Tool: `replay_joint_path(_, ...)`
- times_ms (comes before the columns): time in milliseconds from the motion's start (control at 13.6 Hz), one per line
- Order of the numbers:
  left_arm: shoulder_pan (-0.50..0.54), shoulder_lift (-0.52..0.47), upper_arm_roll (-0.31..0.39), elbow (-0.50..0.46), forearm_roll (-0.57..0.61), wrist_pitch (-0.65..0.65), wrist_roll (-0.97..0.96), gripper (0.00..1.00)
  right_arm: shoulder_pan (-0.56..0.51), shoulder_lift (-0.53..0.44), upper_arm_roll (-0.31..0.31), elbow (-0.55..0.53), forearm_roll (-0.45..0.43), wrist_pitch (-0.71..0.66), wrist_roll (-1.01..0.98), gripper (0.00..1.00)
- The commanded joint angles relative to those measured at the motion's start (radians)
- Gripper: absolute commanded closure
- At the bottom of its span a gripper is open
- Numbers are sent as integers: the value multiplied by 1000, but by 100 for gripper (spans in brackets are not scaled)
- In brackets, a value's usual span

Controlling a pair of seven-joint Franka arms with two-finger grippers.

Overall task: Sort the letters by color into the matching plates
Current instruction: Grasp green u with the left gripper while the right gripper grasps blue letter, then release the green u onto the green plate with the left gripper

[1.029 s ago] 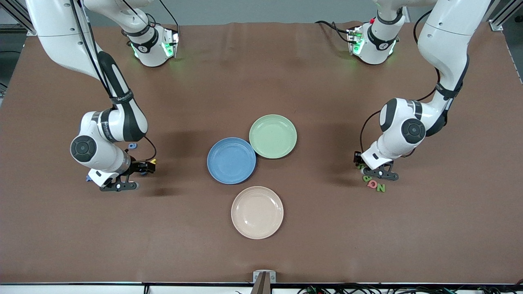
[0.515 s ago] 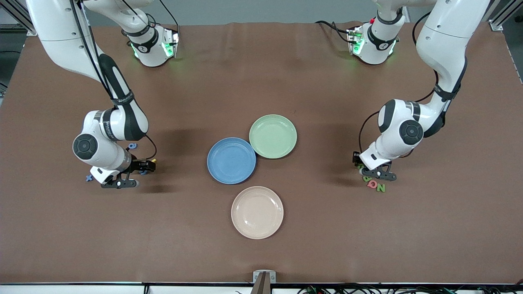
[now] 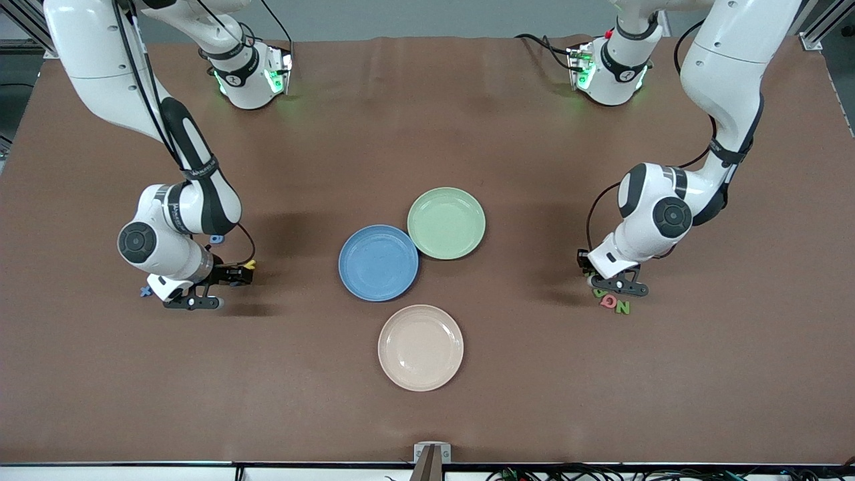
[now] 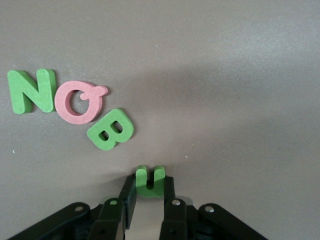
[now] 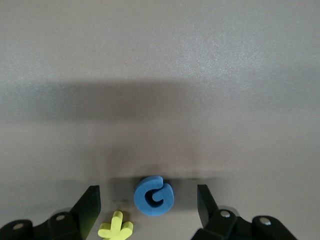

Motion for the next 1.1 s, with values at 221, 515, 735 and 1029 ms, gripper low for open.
replay_joint_path(221,-59,-105,-1,8,7,-65,-84,98,-10,8,7,0,13,26,6,35)
replay_joint_path(515,-192,-134,-2,66,7,-181,-313,98,-10,10,7,0,13,24,6,45)
replay_joint_path(735,-300,-133,-4,77,5,-189,-527,99,-10,10,7,0,13,19,4,50)
replay_joint_path(1029,-340,-125,-68,76,-1,-187,-717,99,-10,10,7,0,13,16,4,65)
